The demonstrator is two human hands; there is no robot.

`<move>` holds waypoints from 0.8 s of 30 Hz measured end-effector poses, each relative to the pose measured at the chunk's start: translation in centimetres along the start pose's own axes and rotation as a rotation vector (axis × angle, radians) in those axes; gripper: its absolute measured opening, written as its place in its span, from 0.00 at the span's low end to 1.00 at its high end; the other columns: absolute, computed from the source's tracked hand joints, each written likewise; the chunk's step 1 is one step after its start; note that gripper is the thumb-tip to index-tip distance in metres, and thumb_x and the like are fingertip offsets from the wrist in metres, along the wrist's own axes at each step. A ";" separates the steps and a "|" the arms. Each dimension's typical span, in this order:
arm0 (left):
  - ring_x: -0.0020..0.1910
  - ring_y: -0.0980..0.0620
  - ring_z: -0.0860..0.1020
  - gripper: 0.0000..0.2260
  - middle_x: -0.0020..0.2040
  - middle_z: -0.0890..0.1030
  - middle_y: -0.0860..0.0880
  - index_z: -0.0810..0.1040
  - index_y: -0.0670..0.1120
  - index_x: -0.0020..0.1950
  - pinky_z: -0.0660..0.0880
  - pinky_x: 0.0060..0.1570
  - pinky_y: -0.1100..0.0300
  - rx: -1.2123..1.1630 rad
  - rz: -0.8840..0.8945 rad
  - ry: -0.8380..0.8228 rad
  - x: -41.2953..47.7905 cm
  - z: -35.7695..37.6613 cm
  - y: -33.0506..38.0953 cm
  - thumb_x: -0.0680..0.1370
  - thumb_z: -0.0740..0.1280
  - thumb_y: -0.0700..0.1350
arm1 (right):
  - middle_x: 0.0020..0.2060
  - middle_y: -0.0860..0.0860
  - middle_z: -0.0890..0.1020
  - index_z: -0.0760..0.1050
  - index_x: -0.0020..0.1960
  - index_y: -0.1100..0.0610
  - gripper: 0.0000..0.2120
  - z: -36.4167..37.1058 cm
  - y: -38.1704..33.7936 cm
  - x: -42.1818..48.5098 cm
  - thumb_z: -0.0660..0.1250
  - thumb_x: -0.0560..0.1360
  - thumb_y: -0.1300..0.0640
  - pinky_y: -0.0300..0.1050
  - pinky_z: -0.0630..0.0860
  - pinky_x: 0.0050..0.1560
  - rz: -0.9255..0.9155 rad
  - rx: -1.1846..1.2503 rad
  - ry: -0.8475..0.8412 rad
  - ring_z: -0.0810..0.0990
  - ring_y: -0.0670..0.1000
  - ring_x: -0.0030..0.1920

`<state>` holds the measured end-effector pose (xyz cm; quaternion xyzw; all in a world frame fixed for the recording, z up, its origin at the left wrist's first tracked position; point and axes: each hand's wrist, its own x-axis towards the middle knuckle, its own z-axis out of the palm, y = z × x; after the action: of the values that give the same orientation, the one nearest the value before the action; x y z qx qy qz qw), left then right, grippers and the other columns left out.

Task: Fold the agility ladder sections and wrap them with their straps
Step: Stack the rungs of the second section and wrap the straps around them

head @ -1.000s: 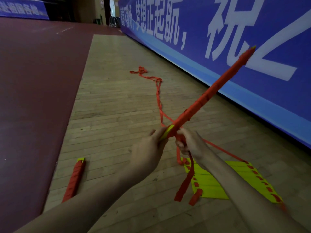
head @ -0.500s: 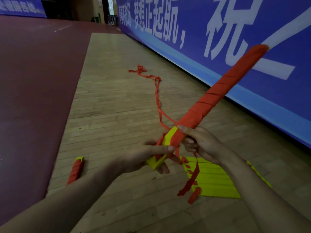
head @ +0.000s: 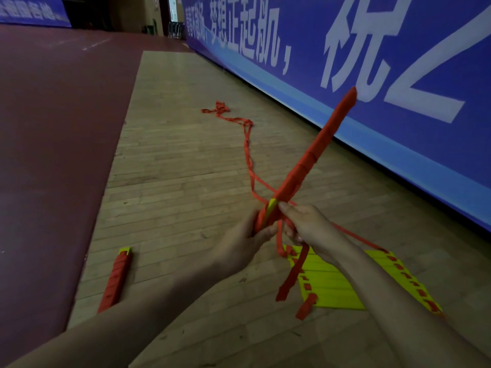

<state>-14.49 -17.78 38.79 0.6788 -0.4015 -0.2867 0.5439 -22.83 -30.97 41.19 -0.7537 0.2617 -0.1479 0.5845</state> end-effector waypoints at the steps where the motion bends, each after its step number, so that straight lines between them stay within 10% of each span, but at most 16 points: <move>1: 0.37 0.56 0.69 0.08 0.41 0.73 0.54 0.71 0.52 0.57 0.68 0.36 0.61 0.029 0.002 0.006 0.0 0.3 -0.1 0.81 0.61 0.53 | 0.18 0.48 0.69 0.69 0.31 0.57 0.22 0.0 0.1 0.0 0.56 0.83 0.54 0.36 0.60 0.20 -0.006 -0.044 0.006 0.64 0.45 0.18; 11: 0.57 0.51 0.66 0.26 0.57 0.63 0.46 0.56 0.58 0.75 0.66 0.64 0.57 0.129 -0.014 0.024 0.4 1.1 -1.2 0.81 0.62 0.43 | 0.22 0.53 0.72 0.71 0.34 0.59 0.20 -0.4 -1.3 0.0 0.50 0.80 0.55 0.36 0.57 0.21 0.073 0.215 -0.071 0.61 0.46 0.19; 19: 0.54 0.47 0.68 0.29 0.54 0.68 0.47 0.69 0.44 0.66 0.73 0.53 0.46 0.603 0.322 0.463 0.4 1.0 -2.5 0.67 0.74 0.35 | 0.22 0.51 0.71 0.73 0.33 0.58 0.21 0.8 -0.6 0.0 0.63 0.78 0.44 0.38 0.61 0.23 0.080 0.127 0.016 0.64 0.46 0.20; 24: 0.50 0.45 0.68 0.22 0.57 0.66 0.44 0.66 0.42 0.67 0.65 0.49 0.54 1.057 0.660 0.568 0.2 0.4 -2.0 0.72 0.59 0.35 | 0.24 0.50 0.69 0.75 0.38 0.53 0.20 1.3 -1.0 -0.4 0.63 0.75 0.37 0.37 0.59 0.23 0.187 0.210 0.002 0.63 0.45 0.20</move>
<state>-14.19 -18.00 36.73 0.7441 -0.5152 0.3177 0.2827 -22.26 -29.54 41.79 -0.6604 0.3144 -0.1201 0.6713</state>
